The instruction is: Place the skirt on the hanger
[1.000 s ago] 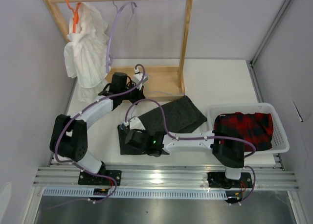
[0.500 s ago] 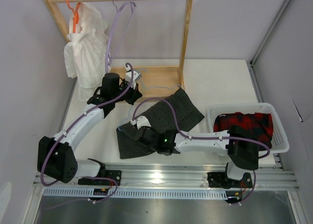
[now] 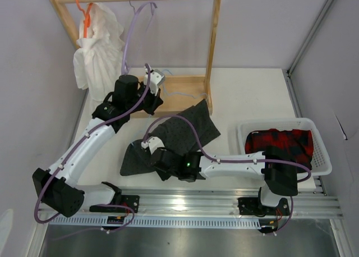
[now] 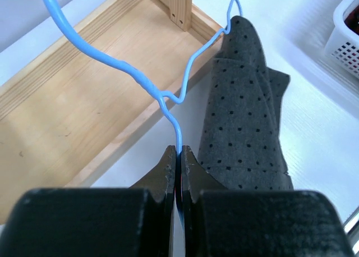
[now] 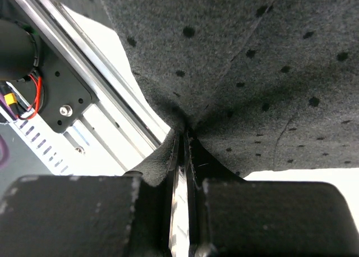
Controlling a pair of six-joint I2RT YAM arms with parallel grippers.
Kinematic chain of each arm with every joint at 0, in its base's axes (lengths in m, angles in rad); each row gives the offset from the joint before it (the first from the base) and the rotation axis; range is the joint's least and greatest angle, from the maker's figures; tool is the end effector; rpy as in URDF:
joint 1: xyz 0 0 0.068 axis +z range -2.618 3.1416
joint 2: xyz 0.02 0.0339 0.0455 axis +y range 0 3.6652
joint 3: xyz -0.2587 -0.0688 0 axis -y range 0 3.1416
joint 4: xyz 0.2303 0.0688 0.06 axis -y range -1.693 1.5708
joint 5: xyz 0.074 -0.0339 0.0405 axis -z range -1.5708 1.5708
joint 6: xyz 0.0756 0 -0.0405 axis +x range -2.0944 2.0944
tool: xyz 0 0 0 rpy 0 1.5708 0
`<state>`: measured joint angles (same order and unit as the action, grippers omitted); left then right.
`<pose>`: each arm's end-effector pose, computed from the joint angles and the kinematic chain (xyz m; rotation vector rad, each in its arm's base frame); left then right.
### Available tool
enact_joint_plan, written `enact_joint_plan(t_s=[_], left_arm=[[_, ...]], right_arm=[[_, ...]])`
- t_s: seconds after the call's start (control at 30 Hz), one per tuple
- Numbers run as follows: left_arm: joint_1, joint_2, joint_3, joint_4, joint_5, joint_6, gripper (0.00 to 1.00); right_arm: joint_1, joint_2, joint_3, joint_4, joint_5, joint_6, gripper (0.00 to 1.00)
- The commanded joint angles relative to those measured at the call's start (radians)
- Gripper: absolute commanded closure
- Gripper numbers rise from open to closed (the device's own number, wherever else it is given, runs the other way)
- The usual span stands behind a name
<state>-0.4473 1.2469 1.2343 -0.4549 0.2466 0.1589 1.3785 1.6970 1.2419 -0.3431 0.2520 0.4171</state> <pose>0.2627 -0.1465 0.3495 0.7590 1.9046 -0.4315 0.0928 0.3778 0.2174 -1.0045 2.1948 0.5764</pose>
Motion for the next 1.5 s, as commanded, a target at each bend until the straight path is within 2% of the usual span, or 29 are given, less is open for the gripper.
enact_joint_plan(t_s=[0.0, 0.1, 0.23, 0.27, 0.33, 0.43, 0.53, 0.6, 0.77, 0.9, 0.93, 0.97, 1.17, 1.3, 1.47], left_arm=[[-0.033, -0.029, 0.096, 0.064, -0.093, 0.021, 1.00], [-0.065, -0.082, 0.108, 0.062, -0.107, 0.022, 1.00], [-0.111, -0.170, 0.093, 0.067, -0.095, 0.028, 1.00], [-0.114, -0.203, 0.088, 0.068, -0.081, 0.030, 1.00], [-0.122, -0.231, 0.068, 0.070, -0.064, 0.028, 1.00], [-0.128, -0.260, 0.063, 0.061, -0.060, 0.021, 1.00], [-0.140, -0.274, 0.063, 0.055, -0.055, 0.022, 1.00], [-0.143, -0.283, 0.065, 0.051, -0.041, 0.021, 1.00], [-0.145, -0.294, 0.074, 0.033, -0.030, 0.022, 1.00], [-0.146, -0.303, 0.086, 0.015, -0.001, 0.007, 1.00], [-0.146, -0.305, 0.090, 0.013, 0.003, 0.005, 1.00], [-0.146, -0.307, 0.091, 0.007, 0.006, 0.001, 1.00], [-0.146, -0.316, 0.106, -0.001, 0.040, -0.028, 1.00], [-0.146, -0.317, 0.114, -0.004, 0.056, -0.041, 1.00], [-0.145, -0.308, 0.128, -0.007, 0.072, -0.050, 1.00]], right_arm=[[0.019, -0.016, 0.010, -0.011, -0.066, 0.009, 0.97], [0.013, 0.000, 0.027, -0.008, -0.063, -0.003, 0.97], [-0.033, -0.005, 0.059, 0.006, -0.097, -0.014, 0.87], [-0.047, -0.008, 0.071, 0.009, -0.109, -0.023, 0.77], [-0.062, -0.019, 0.106, 0.010, -0.117, -0.035, 0.68], [-0.084, -0.043, 0.151, -0.014, -0.103, -0.052, 0.37], [-0.113, -0.103, 0.154, -0.022, -0.100, -0.058, 0.26], [-0.134, -0.179, 0.143, -0.017, -0.102, -0.054, 0.22], [-0.202, -0.376, 0.116, -0.022, -0.079, -0.049, 0.21], [-0.392, -0.505, 0.123, -0.047, -0.103, -0.052, 0.20], [-0.506, -0.526, 0.128, -0.053, -0.134, -0.054, 0.22], [-0.566, -0.527, 0.148, -0.063, -0.217, -0.055, 0.23], [-0.881, -0.470, 0.163, -0.036, -0.442, -0.063, 0.28], [-0.967, -0.453, 0.130, -0.001, -0.574, -0.074, 0.30], [-0.993, -0.461, 0.053, 0.038, -0.626, -0.084, 0.30]])
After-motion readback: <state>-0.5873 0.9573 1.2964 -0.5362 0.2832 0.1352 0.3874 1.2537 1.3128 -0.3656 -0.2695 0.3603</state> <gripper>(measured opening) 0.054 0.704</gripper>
